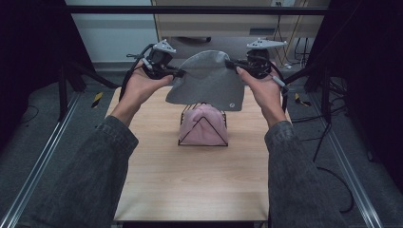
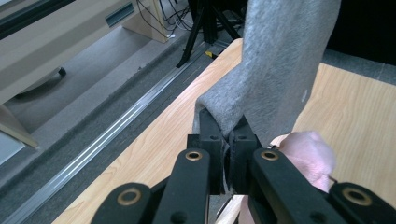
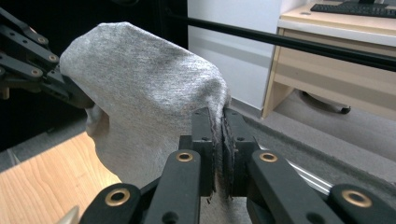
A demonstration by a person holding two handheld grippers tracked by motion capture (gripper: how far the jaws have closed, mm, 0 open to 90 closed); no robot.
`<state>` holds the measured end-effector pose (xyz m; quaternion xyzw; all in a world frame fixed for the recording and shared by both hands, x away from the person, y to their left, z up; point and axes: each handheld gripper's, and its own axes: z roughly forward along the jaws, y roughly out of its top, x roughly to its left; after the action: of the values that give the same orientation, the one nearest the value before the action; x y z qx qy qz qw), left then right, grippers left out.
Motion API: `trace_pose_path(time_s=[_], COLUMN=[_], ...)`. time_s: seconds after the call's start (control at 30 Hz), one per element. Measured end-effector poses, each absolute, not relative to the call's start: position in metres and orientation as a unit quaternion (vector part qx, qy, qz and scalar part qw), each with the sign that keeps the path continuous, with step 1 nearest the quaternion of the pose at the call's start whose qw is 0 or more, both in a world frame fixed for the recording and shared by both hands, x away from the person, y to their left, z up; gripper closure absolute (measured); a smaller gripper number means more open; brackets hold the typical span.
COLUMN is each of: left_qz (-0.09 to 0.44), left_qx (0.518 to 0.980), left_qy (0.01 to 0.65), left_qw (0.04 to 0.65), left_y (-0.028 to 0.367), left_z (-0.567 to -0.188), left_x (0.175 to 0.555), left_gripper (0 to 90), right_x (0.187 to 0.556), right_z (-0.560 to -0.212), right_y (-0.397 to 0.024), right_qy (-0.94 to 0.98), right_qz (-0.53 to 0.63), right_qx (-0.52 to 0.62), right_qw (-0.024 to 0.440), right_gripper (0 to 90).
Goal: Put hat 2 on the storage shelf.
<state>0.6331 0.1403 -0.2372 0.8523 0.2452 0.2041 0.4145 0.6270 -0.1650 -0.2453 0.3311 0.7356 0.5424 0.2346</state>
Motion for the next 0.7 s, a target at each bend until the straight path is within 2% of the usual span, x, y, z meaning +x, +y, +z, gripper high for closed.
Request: trace_pose_path(time_s=[0.7], left_qz=[0.179], left_qx=[0.862], left_qy=[0.256], left_qw=[0.398], left_y=[0.142], left_z=[-0.286], left_x=[0.635], left_gripper=[87.2], right_x=[0.631], right_z=[-0.295], right_y=[-0.16], right_qy=[0.758], right_qz=[0.513], right_qx=[0.343], right_qw=[0.211], right_gripper=[85.3])
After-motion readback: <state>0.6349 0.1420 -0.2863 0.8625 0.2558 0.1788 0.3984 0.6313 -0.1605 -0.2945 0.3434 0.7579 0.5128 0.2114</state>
